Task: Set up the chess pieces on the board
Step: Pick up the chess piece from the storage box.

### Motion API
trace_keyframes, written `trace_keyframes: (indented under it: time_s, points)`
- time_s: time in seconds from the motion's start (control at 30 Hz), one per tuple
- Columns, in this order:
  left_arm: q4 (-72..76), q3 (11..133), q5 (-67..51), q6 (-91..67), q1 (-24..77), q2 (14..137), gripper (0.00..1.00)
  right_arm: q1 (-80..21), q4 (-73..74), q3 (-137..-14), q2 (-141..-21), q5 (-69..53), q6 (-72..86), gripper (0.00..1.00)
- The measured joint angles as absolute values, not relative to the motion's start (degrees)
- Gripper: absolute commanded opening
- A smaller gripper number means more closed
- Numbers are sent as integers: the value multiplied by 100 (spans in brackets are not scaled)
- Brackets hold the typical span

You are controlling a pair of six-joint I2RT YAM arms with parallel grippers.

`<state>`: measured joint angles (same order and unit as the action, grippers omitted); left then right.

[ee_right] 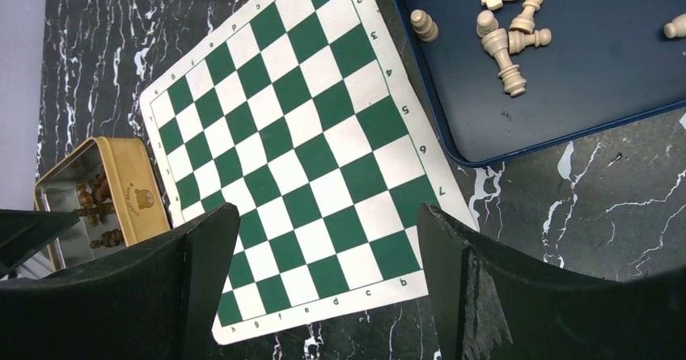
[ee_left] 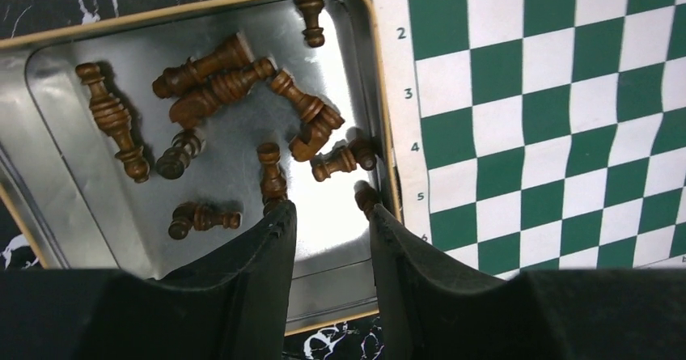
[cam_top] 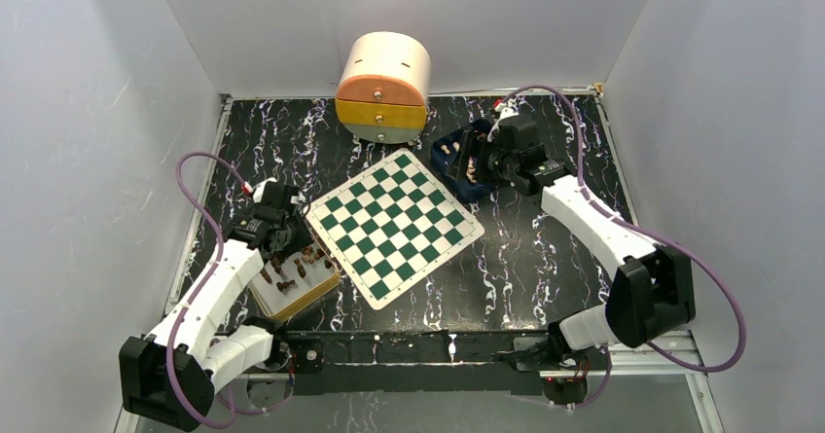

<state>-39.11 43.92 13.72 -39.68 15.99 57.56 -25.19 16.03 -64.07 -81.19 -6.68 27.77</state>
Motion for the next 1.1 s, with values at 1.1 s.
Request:
trace_keyframes:
  time_s: [1.1]
  points:
    - [-4322, 3850, 1706, -5087, 1599, 6427, 15, -2519, 1656, -6058, -7481, -517, 2526, 90]
